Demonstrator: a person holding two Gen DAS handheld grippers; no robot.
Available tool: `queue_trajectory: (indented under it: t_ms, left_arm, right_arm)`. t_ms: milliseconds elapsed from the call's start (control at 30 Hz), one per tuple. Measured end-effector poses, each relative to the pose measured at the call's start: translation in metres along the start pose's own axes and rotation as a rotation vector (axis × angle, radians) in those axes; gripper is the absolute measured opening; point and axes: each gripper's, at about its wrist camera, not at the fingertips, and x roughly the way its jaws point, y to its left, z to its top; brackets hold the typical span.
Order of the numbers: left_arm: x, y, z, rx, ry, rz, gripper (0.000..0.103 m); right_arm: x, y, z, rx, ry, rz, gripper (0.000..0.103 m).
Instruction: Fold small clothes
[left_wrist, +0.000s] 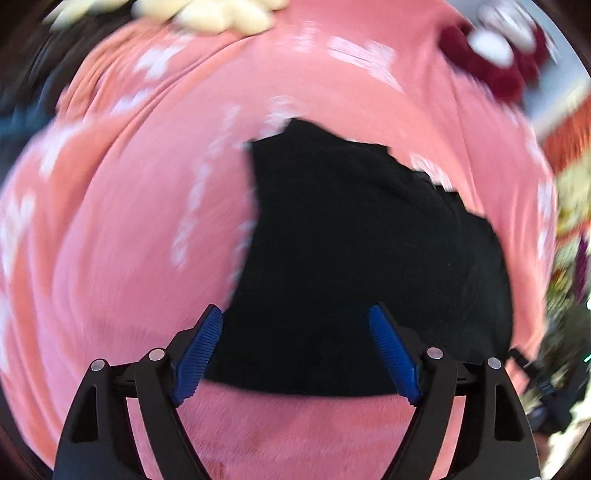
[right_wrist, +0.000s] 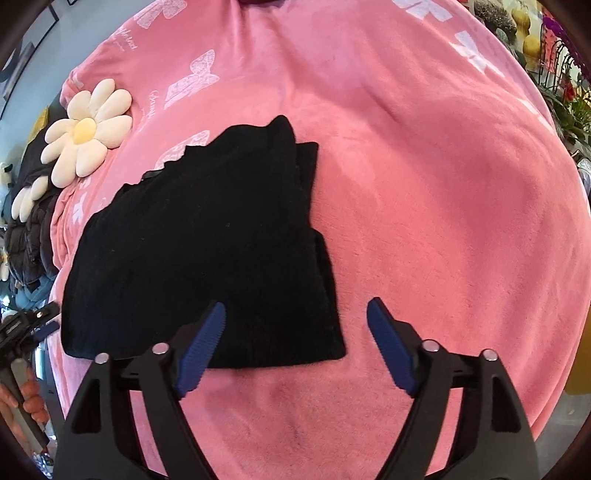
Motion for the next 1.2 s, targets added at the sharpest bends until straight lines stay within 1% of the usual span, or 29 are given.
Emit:
queue_trajectory:
  t_ms: [67,133,167,200,233,267,300,333,367,400,467,533,567,633,667,700,767,800,833,867,900,933,1000,1033,1067,1100,1133,1167,1200]
  left_arm:
    - [0.005,0.021,-0.004,-0.078,0.027,-0.02,0.079]
    - [0.014,0.035,-0.008,-0.147,0.055,-0.043,0.079]
    - [0.019,0.04,-0.011,-0.179,0.068,-0.087,0.079]
    - [0.022,0.041,-0.013,-0.194,0.059,-0.109,0.078]
    - [0.022,0.04,-0.014,-0.193,0.035,-0.115,0.077]
    - [0.021,0.038,-0.014,-0.186,0.023,-0.136,0.061]
    - [0.023,0.035,-0.011,-0.169,0.038,-0.186,0.012]
    - [0.026,0.033,-0.009,-0.175,0.076,-0.208,0.006]
    - [0.023,0.034,-0.005,-0.209,0.097,-0.232,0.004]
    - [0.015,0.034,-0.001,-0.222,0.09,-0.25,0.004]
    - [-0.024,0.028,0.01,-0.186,0.053,-0.291,0.004]
    - [-0.057,0.024,0.01,-0.134,0.042,-0.308,0.004]
    - [-0.071,0.024,0.004,-0.114,0.044,-0.292,0.004]
    - [-0.077,0.029,-0.011,-0.082,0.073,-0.235,0.004]
    - [-0.07,0.037,-0.025,-0.088,0.114,-0.228,0.004]
    - [-0.056,0.047,-0.041,-0.122,0.164,-0.218,0.004]
    - [-0.027,0.059,-0.067,-0.152,0.237,-0.17,0.005]
    - [-0.016,0.064,-0.08,-0.159,0.25,-0.126,0.006]
    - [-0.012,0.068,-0.084,-0.168,0.253,-0.112,0.006]
    - [-0.014,0.07,-0.086,-0.186,0.239,-0.111,0.006]
    - [-0.022,0.068,-0.082,-0.191,0.219,-0.125,0.006]
    - [-0.029,0.062,-0.075,-0.173,0.203,-0.123,0.006]
    - [-0.054,0.041,-0.053,-0.075,0.126,-0.084,0.007]
    - [-0.063,0.033,-0.043,-0.032,0.084,-0.069,0.009]
    - [-0.072,0.021,-0.029,0.02,0.036,-0.057,0.023]
    - [-0.076,0.015,-0.02,0.047,0.005,-0.055,0.048]
    - [-0.079,0.006,-0.005,0.074,-0.036,-0.045,0.06]
    - [-0.076,0.001,0.008,0.091,-0.063,-0.04,0.068]
    - [-0.066,-0.005,0.022,0.114,-0.077,-0.028,0.068]
  right_arm:
    - [0.005,-0.011,0.0,0.056,0.019,0.048,0.078]
    - [0.014,-0.016,0.0,0.092,0.039,0.063,0.078]
    - [0.02,-0.018,0.0,0.112,0.056,0.078,0.078]
    - [0.024,-0.019,0.0,0.131,0.068,0.097,0.078]
    - [0.029,-0.02,-0.001,0.158,0.086,0.134,0.065]
    - [0.033,-0.02,0.0,0.174,0.105,0.138,0.046]
    - [0.033,-0.017,0.002,0.174,0.108,0.135,0.035]
    - [0.031,-0.014,0.006,0.183,0.124,0.184,0.007]
    - [0.025,-0.012,0.011,0.192,0.117,0.219,0.006]
    - [0.007,-0.004,0.021,0.167,0.087,0.247,0.006]
    - [-0.039,0.014,0.038,0.065,0.035,0.278,0.006]
    - [-0.068,0.02,0.038,-0.001,0.022,0.273,0.006]
    - [-0.078,0.018,0.03,-0.037,0.034,0.244,0.006]
    - [-0.072,0.009,0.005,-0.08,0.084,0.171,0.006]
    - [-0.058,-0.001,-0.014,-0.072,0.132,0.149,0.006]
    - [-0.046,-0.009,-0.028,-0.06,0.169,0.136,0.006]
    - [-0.009,-0.024,-0.068,-0.071,0.257,0.07,0.006]
    - [-0.004,-0.029,-0.078,-0.059,0.261,0.078,0.006]
    - [-0.01,-0.033,-0.081,-0.033,0.225,0.093,0.006]
    - [-0.018,-0.036,-0.077,-0.005,0.211,0.089,0.013]
    - [-0.028,-0.037,-0.073,0.007,0.186,0.073,0.015]
    - [-0.037,-0.037,-0.067,0.003,0.161,0.062,0.016]
    - [-0.056,-0.03,-0.053,-0.037,0.109,0.047,0.017]
    - [-0.062,-0.026,-0.044,-0.052,0.085,0.045,0.028]
    - [-0.064,-0.024,-0.035,-0.059,0.071,0.052,0.043]
    - [-0.065,-0.022,-0.023,-0.068,0.047,0.066,0.049]
    - [-0.062,-0.019,-0.01,-0.073,0.027,0.074,0.051]
    - [-0.055,-0.013,0.003,-0.083,0.02,0.086,0.05]
    - [-0.046,-0.011,0.013,-0.088,0.016,0.087,0.05]
